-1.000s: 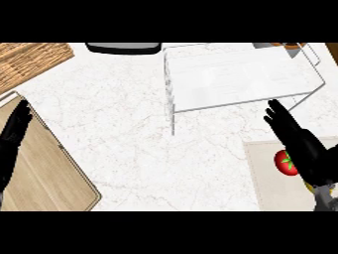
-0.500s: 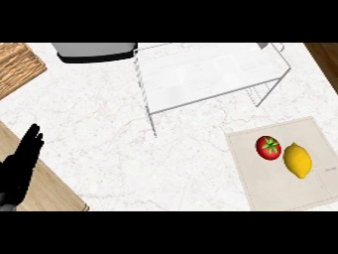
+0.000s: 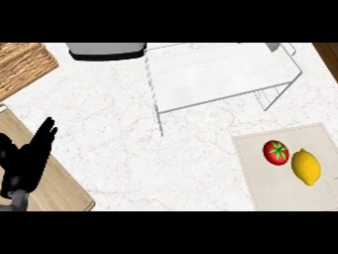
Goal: Pick the lemon from the placemat and place it in the tiered shelf
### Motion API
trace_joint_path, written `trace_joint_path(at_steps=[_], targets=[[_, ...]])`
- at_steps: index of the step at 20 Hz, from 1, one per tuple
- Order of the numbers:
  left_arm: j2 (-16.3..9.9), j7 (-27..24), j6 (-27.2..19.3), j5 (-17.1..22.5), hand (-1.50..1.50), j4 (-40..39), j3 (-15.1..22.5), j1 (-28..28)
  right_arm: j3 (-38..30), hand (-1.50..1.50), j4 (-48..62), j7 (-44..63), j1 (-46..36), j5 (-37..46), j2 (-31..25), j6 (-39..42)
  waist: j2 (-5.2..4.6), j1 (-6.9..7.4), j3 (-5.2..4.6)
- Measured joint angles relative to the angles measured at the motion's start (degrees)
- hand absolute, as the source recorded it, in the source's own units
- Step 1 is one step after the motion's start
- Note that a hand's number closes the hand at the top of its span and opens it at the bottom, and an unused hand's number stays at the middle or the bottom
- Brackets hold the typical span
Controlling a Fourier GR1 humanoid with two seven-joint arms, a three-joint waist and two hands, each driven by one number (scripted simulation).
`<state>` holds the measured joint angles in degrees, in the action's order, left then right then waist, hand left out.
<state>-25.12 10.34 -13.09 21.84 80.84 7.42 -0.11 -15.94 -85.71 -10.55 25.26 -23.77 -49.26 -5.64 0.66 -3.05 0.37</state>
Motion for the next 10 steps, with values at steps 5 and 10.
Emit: trace_joint_path(at_steps=[5, 10], targets=[[0.45, 0.39, 1.26, 0.02, 0.0, -0.8, -0.24, -0.97, -3.06, -1.5, -9.8, 4.53, 7.44, -1.85, -3.47, 5.33, 0.03, 0.71, -0.05], [1.05, 0.17, 2.38, -0.16, 0.0, -1.37, -0.42, -1.68, -4.09, -1.5, -20.45, 14.88, 11.76, -0.39, -6.51, 4.75, -0.09, 1.49, -0.09]])
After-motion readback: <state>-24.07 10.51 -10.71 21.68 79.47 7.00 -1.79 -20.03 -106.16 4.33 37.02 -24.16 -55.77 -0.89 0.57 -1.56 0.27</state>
